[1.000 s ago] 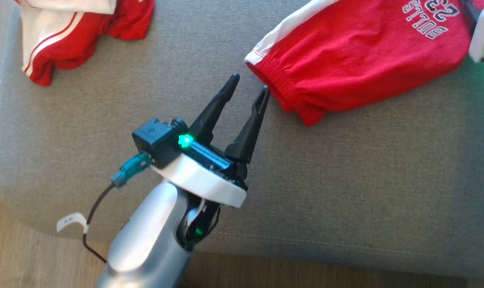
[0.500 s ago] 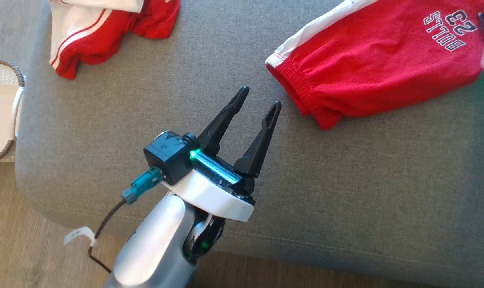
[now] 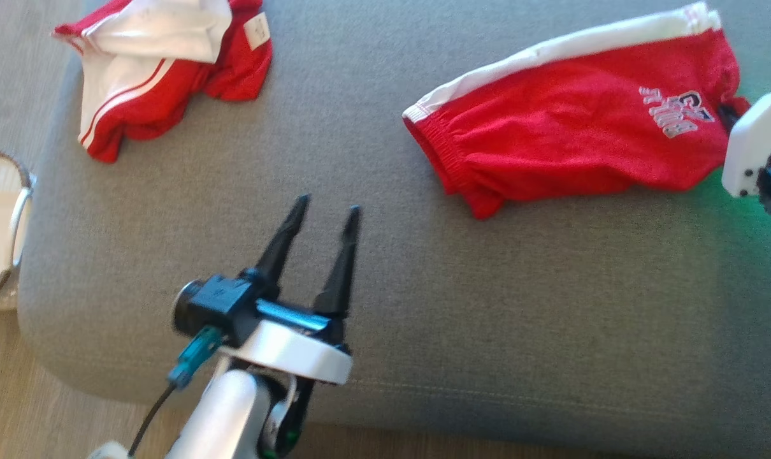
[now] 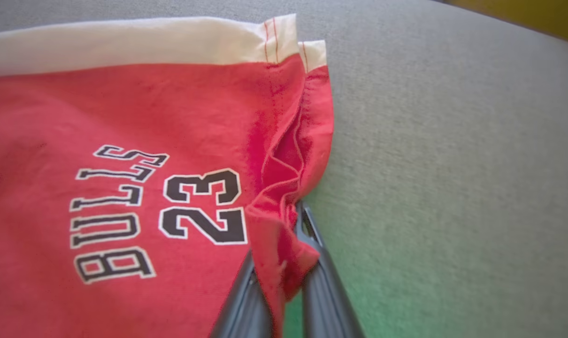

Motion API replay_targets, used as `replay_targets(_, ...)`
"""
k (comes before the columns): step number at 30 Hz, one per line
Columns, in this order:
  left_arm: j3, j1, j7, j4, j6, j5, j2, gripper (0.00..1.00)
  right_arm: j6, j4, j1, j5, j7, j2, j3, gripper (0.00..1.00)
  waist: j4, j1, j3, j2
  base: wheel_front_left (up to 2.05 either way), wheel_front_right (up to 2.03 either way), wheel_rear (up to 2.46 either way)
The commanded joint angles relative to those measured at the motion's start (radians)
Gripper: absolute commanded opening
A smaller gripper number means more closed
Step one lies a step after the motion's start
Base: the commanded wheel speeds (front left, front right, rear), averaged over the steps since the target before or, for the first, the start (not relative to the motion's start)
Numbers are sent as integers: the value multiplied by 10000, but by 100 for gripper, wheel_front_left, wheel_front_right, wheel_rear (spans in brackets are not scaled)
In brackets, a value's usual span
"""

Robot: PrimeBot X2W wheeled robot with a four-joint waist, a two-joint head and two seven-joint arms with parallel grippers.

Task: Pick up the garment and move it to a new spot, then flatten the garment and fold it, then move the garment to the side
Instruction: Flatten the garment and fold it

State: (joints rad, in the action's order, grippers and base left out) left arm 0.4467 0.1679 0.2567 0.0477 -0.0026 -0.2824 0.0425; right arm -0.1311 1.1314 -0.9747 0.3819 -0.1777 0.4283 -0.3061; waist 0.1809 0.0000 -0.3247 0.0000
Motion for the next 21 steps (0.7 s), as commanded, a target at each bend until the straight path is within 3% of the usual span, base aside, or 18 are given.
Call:
replay_targets(1,-450,-45,51,-407,94,131,78,100,4,-321,126,102,141,226,-125,0,-222,0,282,0,0,0,0)
replay_targets(6,-1199,-883,51,-643,450,222,78,100,4,-503,627,411,345,578,-203,0,-410,0,798,0,0,0,0)
replay_targets(13,-1542,-1543,51,-669,335,56,78,100,4,-376,889,279,556,1054,-136,0,-497,0,1215,0,0,0,0)
replay_targets(21,-1396,-1569,51,-606,257,-102,78,100,4,-621,600,-399,1174,789,-243,0,-576,0,1199,0,0,0,0)
